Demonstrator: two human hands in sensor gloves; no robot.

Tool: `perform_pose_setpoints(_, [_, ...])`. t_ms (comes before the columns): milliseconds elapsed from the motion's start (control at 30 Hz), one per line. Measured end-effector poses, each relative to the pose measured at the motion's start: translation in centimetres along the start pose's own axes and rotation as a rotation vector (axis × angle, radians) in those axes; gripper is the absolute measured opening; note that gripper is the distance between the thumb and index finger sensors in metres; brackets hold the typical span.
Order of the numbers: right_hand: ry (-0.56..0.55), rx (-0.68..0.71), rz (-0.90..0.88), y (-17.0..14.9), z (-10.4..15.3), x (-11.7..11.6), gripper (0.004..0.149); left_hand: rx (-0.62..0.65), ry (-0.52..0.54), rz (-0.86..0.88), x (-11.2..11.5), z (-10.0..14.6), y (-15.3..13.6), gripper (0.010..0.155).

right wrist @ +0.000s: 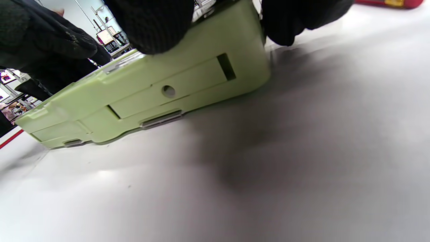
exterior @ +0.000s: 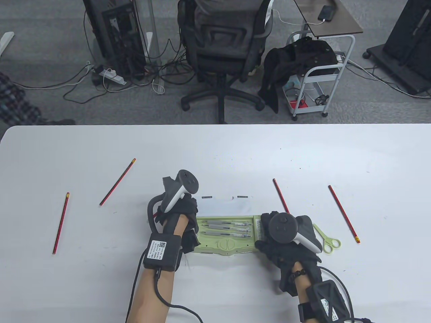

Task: Organize multifunction pencil case

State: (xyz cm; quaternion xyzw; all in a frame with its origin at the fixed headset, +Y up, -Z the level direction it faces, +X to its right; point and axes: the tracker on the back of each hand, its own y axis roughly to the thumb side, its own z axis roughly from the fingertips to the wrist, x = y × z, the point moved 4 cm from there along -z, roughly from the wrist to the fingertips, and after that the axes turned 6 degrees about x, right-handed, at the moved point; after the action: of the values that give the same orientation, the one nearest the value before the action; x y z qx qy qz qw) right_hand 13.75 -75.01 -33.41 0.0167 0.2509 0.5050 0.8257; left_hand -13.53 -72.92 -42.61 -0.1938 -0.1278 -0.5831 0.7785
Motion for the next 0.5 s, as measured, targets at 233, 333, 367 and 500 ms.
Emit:
perform_pose_setpoints(233, [0.003,-0.001,-0.004,0.0,-0.02,0.02,0.084,-0.051,-0.009,0.032,-0.12,-0.33,-0.01,0.061])
perform_pose_setpoints(333, [0.004,-0.003,-0.001,0.01,-0.03,0.02,0.084,-0.075,-0.018,0.009,0.15,-0.4,0.32,0.062])
perform_pose_setpoints(367, [0.005,-0.003,-0.001,0.0,-0.04,0.02,0.084,-0.083,0.003,0.0,0.08,-0.44,0.5,0.062])
perform_pose_setpoints(500, [0.003,-0.003,-0.004,0.0,-0.04,0.03,0.084,-0.113,-0.001,0.033,0.09,-0.55,0.38,0.065])
